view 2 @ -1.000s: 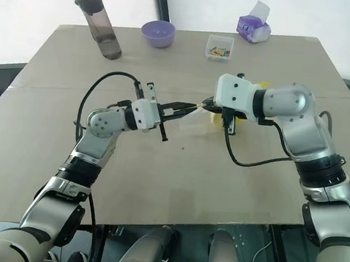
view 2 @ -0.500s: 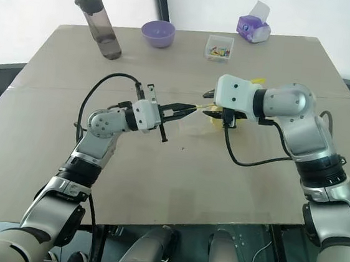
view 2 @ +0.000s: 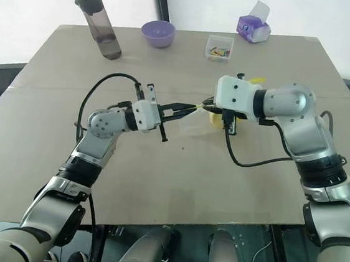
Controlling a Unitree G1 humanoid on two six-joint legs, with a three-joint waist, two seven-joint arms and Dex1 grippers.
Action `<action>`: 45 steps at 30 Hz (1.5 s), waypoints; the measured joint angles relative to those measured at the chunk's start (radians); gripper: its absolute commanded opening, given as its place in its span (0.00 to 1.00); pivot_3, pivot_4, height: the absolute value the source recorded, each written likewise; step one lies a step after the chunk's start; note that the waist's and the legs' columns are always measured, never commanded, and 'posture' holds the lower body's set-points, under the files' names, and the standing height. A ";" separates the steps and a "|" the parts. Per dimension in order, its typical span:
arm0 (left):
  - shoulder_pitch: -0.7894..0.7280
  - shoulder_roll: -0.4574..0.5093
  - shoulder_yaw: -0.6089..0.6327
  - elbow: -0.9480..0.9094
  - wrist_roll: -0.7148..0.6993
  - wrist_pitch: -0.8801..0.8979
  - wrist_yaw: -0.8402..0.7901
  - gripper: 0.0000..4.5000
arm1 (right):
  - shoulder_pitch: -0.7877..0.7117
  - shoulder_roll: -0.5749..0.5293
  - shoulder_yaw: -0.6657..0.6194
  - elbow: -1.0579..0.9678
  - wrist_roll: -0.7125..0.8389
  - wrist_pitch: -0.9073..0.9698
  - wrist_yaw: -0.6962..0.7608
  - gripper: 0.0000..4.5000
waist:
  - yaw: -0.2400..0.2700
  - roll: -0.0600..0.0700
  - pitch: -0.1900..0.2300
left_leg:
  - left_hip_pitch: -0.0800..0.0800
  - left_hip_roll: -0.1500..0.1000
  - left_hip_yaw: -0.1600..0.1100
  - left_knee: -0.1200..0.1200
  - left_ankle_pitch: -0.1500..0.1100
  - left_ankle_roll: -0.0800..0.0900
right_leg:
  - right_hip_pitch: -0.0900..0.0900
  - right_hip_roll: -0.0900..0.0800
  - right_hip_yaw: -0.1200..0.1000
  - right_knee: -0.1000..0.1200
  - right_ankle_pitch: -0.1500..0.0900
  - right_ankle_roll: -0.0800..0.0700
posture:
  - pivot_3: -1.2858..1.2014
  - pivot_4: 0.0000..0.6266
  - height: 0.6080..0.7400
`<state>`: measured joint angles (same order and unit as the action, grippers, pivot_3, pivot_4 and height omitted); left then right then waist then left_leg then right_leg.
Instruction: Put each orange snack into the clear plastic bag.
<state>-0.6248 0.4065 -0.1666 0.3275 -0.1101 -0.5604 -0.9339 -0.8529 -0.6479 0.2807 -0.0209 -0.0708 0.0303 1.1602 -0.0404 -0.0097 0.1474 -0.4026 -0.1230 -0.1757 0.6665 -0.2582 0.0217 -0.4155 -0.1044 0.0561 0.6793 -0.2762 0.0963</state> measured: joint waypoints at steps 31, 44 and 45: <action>-0.085 0.034 0.000 0.117 0.029 -0.105 0.005 0.00 | -0.042 -0.240 -0.027 0.221 -0.066 -0.120 -0.080 0.03 | -0.001 0.000 0.000 | 0.000 0.000 0.001 0.000 0.000 0.000 | 0.000 0.000 0.001 0.000 0.000 0.000 | 0.52 0.24 1.00; -0.270 -0.018 0.028 0.307 0.093 -0.171 0.169 0.00 | -0.164 -0.205 -0.033 0.362 -0.168 -0.179 -0.261 0.03 | -0.001 -0.001 0.000 | -0.002 0.000 0.002 0.000 0.000 0.000 | -0.002 0.000 0.001 0.000 0.000 0.000 | 0.52 0.24 1.00; -0.291 -0.021 0.041 0.318 0.100 -0.184 0.195 0.00 | -0.174 -0.205 -0.041 0.363 -0.169 -0.184 -0.269 0.03 | 0.000 -0.001 0.000 | -0.002 0.000 0.001 0.000 0.000 0.000 | -0.003 0.000 0.001 0.000 0.000 0.000 | 0.52 0.24 1.00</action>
<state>-0.9160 0.3851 -0.1257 0.6458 -0.0103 -0.7443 -0.7385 -1.0269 -0.8529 0.2393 0.3421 -0.2399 -0.1533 0.8914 -0.0407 -0.0103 0.1479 -0.4049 -0.1230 -0.1744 0.6663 -0.2581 0.0217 -0.4184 -0.1043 0.0568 0.6791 -0.2762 0.0963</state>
